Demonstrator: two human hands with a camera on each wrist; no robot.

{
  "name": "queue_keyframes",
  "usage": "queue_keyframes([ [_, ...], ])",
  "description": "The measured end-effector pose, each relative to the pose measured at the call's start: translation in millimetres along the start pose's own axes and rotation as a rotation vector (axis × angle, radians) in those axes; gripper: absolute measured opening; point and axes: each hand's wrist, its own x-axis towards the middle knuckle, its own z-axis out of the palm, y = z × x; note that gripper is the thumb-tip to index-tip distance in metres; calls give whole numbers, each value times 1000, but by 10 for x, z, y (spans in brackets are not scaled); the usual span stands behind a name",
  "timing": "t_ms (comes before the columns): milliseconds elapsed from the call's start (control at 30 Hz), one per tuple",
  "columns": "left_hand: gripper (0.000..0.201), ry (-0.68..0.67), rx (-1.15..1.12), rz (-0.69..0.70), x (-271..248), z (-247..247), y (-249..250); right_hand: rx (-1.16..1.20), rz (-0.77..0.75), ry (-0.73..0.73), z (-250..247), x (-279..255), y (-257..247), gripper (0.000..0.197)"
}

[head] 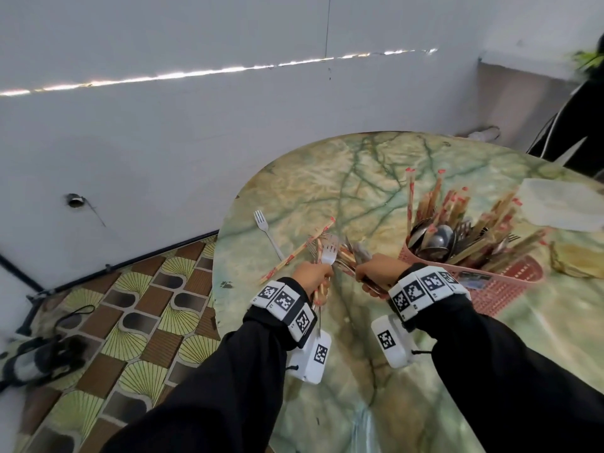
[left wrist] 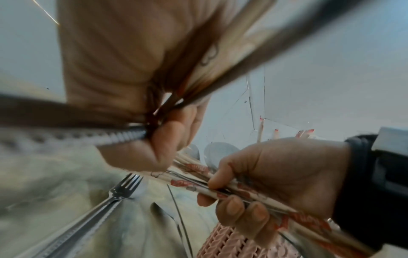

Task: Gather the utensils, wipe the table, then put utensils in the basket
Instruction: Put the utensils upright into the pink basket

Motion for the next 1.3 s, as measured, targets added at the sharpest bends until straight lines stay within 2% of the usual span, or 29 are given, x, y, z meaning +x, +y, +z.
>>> queue_keyframes([
  [200, 26, -21, -108, -18, -57, 30, 0, 49, 71, -95, -73, -105, 114, 24],
  [333, 17, -3, -116, 22, -106, 98, -19, 57, 94, -147, -145, -160, 244, 24],
  [533, 26, 23, -137, 44, -185, 263, -143, 81, 51, -160, -312, -310, 556, 21],
  [733, 24, 122, -187, 94, -232, 629, -373, 195, 4, -163, -368, -480, 808, 21],
  [900, 14, 211, -192, 129, -238, 905, -554, 235, -4, -213, -301, -593, 1016, 25],
  [1133, 22, 215, -159, 97, -359, 1217, -641, 324, -68, -209, -345, -723, 1338, 11],
  [1267, 14, 285, -121, 145, -445, 1389, -671, 320, -112, -170, -456, -749, 1532, 8],
  [1300, 18, 295, -103, 158, -473, 1431, -676, 308, -135, -158, -489, -765, 1587, 8],
])
